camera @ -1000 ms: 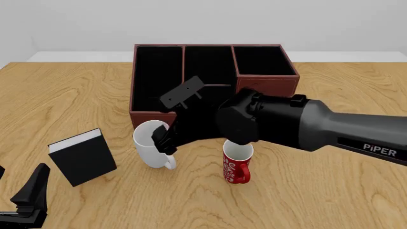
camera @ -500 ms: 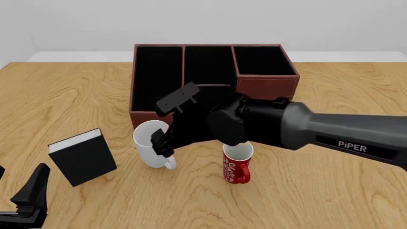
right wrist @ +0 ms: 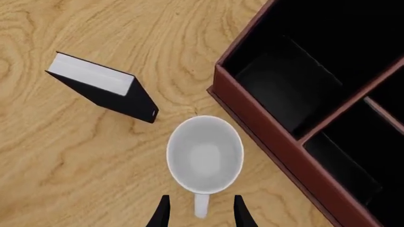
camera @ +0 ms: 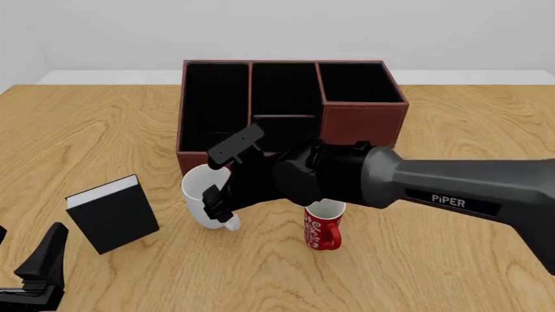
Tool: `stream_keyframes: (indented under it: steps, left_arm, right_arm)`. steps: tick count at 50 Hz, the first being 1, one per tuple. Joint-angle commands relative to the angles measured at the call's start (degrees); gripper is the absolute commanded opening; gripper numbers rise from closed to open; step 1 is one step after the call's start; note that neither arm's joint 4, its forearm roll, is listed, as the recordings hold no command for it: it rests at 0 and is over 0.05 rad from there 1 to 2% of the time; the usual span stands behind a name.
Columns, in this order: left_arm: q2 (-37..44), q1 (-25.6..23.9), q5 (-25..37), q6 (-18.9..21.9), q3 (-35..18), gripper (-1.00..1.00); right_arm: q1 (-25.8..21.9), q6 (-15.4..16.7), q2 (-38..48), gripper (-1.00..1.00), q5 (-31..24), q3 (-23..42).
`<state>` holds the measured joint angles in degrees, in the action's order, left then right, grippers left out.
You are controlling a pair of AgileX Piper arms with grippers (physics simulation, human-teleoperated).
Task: Pick up the white mug and place it to the right of the caddy.
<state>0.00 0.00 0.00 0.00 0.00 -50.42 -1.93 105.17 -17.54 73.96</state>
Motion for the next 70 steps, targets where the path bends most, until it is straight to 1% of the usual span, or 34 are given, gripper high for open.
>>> stream_keyframes:
  steps: [1, 23, 31, 51, 55, 56, 66, 70]
  left_arm:
    - [0.00, 0.00, 0.00, 0.00, 0.00, 1.00]
    - [0.00, 0.00, 0.00, 0.00, 0.00, 1.00]
    - [0.00, 0.00, 0.00, 0.00, 0.00, 1.00]
    - [0.00, 0.00, 0.00, 0.00, 0.00, 1.00]
    - [0.00, 0.00, 0.00, 0.00, 0.00, 1.00]
    - [0.00, 0.00, 0.00, 0.00, 0.00, 1.00]
    - [0.00, 0.00, 0.00, 0.00, 0.00, 1.00]
    - [0.00, 0.00, 0.00, 0.00, 0.00, 1.00]
  right_arm:
    - [0.16, -0.44, 1.68, 1.00, 1.27, -0.40]
    - [-0.54, -1.94, 3.85, 1.00, 2.88, -1.98]
    - [-1.20, -2.45, 5.10, 1.00, 2.04, -1.38]
    - [-1.00, -2.24, 7.27, 1.00, 1.69, -1.46]
    - [-0.19, -1.47, 7.30, 1.00, 2.01, -1.77]
    - [-0.37, -1.26, 7.33, -1.00, 2.00, -1.70]
    - [-0.77, -1.66, 7.15, -1.00, 1.52, -1.31]
    - [-0.38, -1.19, 6.34, -1.00, 1.04, -1.14]
